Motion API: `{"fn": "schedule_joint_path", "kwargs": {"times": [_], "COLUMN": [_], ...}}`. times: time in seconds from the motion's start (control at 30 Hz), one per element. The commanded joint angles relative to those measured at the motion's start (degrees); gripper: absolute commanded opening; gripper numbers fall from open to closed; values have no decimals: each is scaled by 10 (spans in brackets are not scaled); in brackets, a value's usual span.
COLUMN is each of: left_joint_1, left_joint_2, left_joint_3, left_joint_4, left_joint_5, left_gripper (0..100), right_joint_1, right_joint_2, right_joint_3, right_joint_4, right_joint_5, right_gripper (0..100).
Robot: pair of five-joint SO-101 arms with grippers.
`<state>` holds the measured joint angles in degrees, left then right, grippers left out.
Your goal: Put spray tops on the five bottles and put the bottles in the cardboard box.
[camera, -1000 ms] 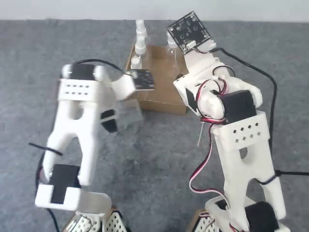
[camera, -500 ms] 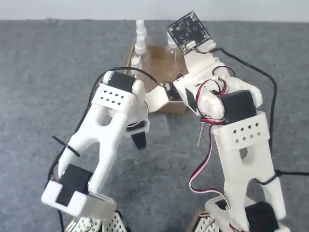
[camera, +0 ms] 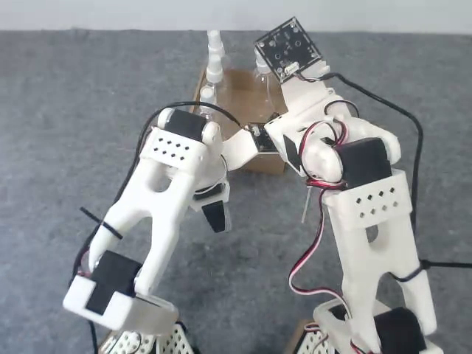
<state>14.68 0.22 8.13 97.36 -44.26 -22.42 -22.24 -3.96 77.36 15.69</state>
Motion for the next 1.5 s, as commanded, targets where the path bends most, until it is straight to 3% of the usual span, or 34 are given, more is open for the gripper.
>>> {"fn": "schedule_joint_path", "kwargs": {"times": [0.0,0.33,0.5,0.77,1.03,1.47], "left_joint_1": [-11,-96,-163,-310,-432,-451], "left_joint_2": [-34,-122,-149,-196,-208,-353], "left_joint_3": [-43,-87,-86,-85,-74,161], "left_joint_4": [6,5,-4,-6,-7,-144], "left_joint_5": [9,30,141,246,376,485], "left_gripper": [294,268,261,112,51,55], "right_joint_1": [9,9,9,4,3,-76], "right_joint_2": [-29,-28,-28,-15,20,22], "right_joint_3": [-10,-9,-9,13,25,27], "right_joint_4": [-13,-26,-33,-59,-89,-58], "right_joint_5": [4,4,4,4,6,10], "right_gripper": [74,74,74,74,74,74]}}
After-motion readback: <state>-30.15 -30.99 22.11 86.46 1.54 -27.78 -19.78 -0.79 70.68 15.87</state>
